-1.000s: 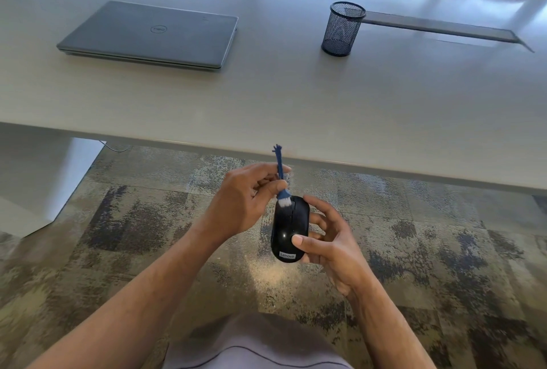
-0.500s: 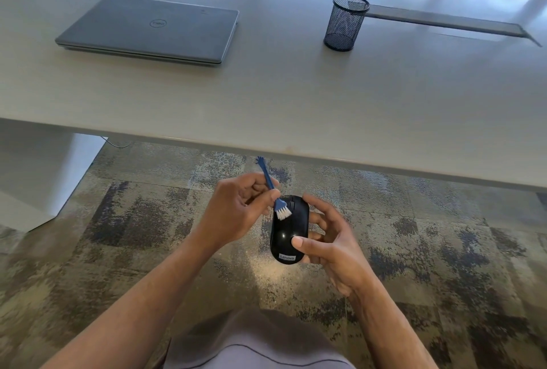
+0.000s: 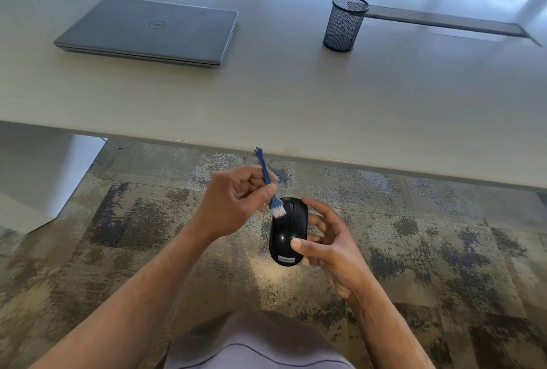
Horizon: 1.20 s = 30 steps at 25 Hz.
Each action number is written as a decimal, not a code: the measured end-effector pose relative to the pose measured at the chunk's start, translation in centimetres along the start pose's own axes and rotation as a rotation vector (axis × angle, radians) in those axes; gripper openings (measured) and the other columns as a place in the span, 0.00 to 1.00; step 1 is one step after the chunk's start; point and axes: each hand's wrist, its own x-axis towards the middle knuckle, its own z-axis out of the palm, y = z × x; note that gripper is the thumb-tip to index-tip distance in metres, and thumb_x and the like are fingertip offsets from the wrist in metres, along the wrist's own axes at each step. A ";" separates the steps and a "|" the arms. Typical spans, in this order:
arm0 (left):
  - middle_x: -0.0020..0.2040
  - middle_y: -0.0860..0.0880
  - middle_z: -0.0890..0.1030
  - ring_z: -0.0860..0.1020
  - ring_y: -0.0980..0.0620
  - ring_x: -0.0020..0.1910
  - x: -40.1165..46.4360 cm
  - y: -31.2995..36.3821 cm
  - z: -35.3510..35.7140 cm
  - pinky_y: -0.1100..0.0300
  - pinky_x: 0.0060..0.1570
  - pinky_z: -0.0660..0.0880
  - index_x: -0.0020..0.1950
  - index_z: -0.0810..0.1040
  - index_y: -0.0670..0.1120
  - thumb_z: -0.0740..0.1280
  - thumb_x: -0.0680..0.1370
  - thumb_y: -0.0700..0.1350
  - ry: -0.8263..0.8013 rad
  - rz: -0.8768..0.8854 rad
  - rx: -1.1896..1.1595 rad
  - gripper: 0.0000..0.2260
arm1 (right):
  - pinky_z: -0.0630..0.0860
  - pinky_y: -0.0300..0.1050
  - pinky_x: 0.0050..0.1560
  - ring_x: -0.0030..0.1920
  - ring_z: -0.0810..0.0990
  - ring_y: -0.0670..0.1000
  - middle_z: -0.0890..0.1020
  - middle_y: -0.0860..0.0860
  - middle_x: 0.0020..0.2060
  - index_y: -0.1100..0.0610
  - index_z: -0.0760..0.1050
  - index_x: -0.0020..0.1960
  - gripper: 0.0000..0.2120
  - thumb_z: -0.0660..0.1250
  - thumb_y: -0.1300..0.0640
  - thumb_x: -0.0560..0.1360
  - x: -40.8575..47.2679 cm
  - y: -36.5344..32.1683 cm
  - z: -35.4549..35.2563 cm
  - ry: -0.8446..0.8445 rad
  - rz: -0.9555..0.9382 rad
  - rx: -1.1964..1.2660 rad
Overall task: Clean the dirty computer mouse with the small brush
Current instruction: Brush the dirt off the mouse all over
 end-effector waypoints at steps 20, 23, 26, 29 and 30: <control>0.40 0.52 0.83 0.84 0.51 0.36 -0.2 2.6 0.2 0.54 0.36 0.82 0.53 0.82 0.44 0.72 0.77 0.41 -0.303 0.083 0.131 0.05 | 0.81 0.47 0.35 0.50 0.87 0.62 0.84 0.55 0.59 0.42 0.79 0.66 0.38 0.84 0.59 0.59 0.0 -0.3 0.4 -0.008 0.005 -0.017; 0.40 0.51 0.84 0.83 0.51 0.36 -0.1 2.7 0.6 0.53 0.38 0.81 0.53 0.82 0.43 0.72 0.77 0.41 -0.298 0.103 0.203 0.06 | 0.80 0.46 0.35 0.48 0.87 0.59 0.84 0.55 0.58 0.42 0.78 0.66 0.38 0.84 0.59 0.58 0.0 -0.1 0.6 -0.021 0.010 -0.031; 0.41 0.50 0.84 0.83 0.52 0.38 0.2 2.5 1.0 0.54 0.41 0.81 0.53 0.83 0.43 0.72 0.77 0.42 -0.246 0.089 0.256 0.06 | 0.81 0.48 0.36 0.49 0.87 0.59 0.84 0.54 0.58 0.43 0.78 0.66 0.39 0.84 0.59 0.58 -0.1 0.1 0.5 -0.020 0.010 -0.042; 0.43 0.50 0.84 0.83 0.55 0.41 0.9 1.8 1.3 0.54 0.45 0.82 0.53 0.82 0.43 0.71 0.77 0.43 -0.148 0.061 0.284 0.06 | 0.81 0.48 0.36 0.49 0.87 0.59 0.84 0.54 0.57 0.43 0.78 0.66 0.38 0.84 0.60 0.58 -0.2 0.3 0.3 -0.017 0.008 -0.044; 0.44 0.50 0.84 0.83 0.54 0.42 1.0 1.6 1.4 0.53 0.45 0.82 0.53 0.82 0.42 0.71 0.77 0.42 -0.120 0.036 0.267 0.06 | 0.81 0.47 0.34 0.47 0.87 0.58 0.84 0.53 0.57 0.43 0.79 0.66 0.38 0.84 0.60 0.59 -0.3 0.4 0.2 -0.018 0.009 -0.040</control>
